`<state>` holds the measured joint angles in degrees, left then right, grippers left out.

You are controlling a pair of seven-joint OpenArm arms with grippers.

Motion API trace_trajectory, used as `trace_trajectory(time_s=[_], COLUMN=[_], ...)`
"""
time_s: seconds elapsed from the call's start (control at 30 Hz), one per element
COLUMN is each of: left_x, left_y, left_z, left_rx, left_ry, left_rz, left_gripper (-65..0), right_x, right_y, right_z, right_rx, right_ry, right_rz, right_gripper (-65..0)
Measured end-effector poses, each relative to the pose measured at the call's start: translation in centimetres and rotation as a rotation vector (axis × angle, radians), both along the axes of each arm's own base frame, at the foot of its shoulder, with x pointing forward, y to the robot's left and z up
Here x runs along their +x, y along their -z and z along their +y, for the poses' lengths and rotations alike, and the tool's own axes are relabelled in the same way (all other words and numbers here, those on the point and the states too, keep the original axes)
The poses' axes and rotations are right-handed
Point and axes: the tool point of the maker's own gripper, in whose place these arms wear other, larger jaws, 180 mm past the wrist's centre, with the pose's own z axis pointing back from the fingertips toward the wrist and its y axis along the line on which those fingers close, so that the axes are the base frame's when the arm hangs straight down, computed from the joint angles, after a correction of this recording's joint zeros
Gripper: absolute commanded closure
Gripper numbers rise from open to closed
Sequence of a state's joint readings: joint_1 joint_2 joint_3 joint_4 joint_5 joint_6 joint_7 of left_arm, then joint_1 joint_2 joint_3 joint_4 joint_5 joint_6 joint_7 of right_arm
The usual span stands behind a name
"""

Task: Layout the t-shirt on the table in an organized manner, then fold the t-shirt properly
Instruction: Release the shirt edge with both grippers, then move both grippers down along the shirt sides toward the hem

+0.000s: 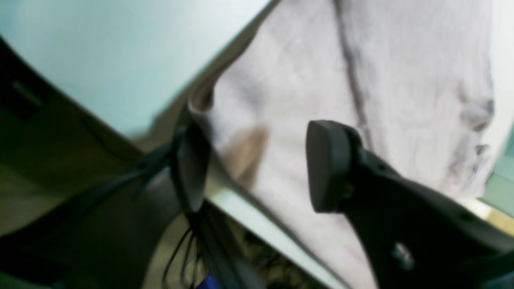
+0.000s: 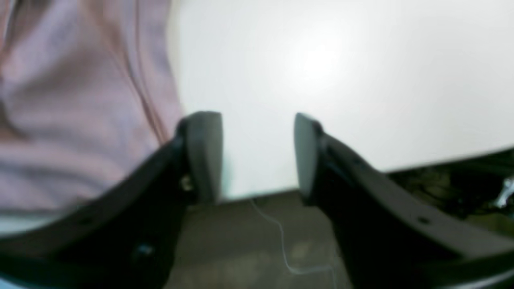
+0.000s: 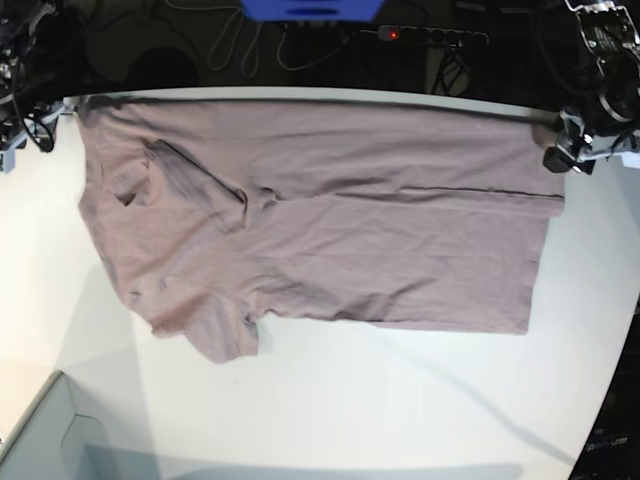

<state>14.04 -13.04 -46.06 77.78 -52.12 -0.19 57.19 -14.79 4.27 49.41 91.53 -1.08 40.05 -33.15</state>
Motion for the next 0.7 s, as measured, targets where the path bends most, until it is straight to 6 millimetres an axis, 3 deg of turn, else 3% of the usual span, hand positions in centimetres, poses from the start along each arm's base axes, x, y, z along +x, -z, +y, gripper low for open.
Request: trace_trajectory(time_s=[0.1,0.2,0.37,0.47,0.6,0.7], left_x=[1.1,3.4,9.2,11.9,15.1,17.8], left_y=[-2.0,-3.3,-6.8,-8.8,-8.0,-7.7], left_z=[1.5,1.2,0.8,0.7,0.4,0.2], left_rx=[0.050,0.048,0.041,0.030,-0.008,0.073], left_ry=[-0.027,-0.024,-0.021,-0.023,-0.028,0.009], left_rz=[-0.060,-0.112,-0.258,-0.329,-0.307,-0.263], left_gripper=[-44.3,-44.3,-44.3,-44.3,-44.3,-44.3], right_x=[2.4,7.0,13.7,16.5,20.4,23.1], right_y=[-1.0,-2.1,-1.8,0.0,1.2,0.9], right_z=[-0.2,1.4,3.6,4.0,5.9,7.5], right_rx=[-0.015,0.003,0.070,0.088,0.155,0.189], right_ry=[-0.027,-0.093,-0.197,-0.237,-0.276,-0.318], right_rz=[-0.033,-0.113,-0.140,-0.065,-0.035,-0.104], right_gripper=[-37.3,-37.3,-37.3,-37.3,-37.4,-37.4])
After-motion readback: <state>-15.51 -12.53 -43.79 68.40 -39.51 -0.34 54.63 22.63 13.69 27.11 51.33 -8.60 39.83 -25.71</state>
